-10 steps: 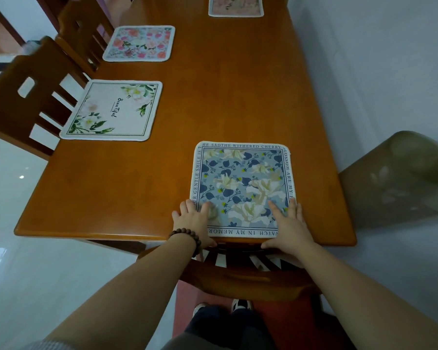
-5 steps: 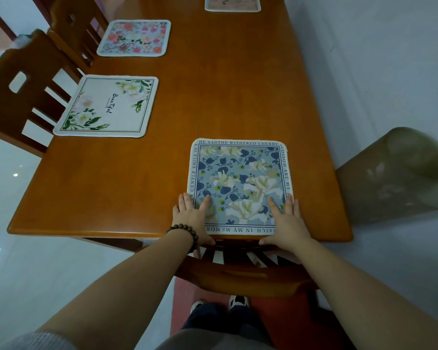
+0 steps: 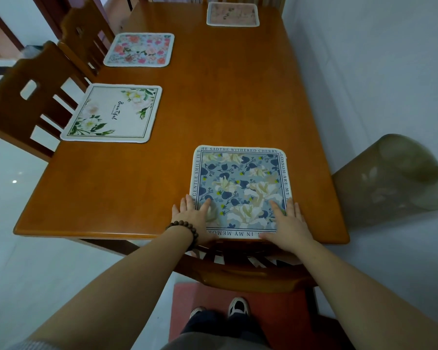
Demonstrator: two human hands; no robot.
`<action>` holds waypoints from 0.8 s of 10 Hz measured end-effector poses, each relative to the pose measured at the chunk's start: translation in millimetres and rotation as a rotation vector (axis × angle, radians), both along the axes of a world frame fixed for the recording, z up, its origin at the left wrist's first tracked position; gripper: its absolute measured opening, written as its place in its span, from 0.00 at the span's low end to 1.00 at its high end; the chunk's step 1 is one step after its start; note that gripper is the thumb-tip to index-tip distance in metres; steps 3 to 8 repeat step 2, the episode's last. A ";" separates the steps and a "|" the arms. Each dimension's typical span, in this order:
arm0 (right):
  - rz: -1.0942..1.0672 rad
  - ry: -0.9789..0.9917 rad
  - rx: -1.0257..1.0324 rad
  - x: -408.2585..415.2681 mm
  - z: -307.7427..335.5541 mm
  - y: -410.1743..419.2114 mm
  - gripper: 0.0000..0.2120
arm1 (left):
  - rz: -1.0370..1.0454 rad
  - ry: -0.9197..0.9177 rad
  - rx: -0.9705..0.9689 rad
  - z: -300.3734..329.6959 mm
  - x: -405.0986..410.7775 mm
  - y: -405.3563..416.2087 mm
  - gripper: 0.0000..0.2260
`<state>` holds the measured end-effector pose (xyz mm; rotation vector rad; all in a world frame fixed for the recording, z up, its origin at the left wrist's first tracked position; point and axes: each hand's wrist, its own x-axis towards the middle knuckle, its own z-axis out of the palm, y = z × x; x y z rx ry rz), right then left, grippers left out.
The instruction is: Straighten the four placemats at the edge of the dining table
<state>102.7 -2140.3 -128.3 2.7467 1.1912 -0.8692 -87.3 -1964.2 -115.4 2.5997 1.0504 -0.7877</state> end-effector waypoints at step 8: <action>-0.031 -0.097 0.222 -16.2 24.4 -5.8 0.39 | 0.036 -0.267 0.064 24.6 -13.1 -3.4 0.37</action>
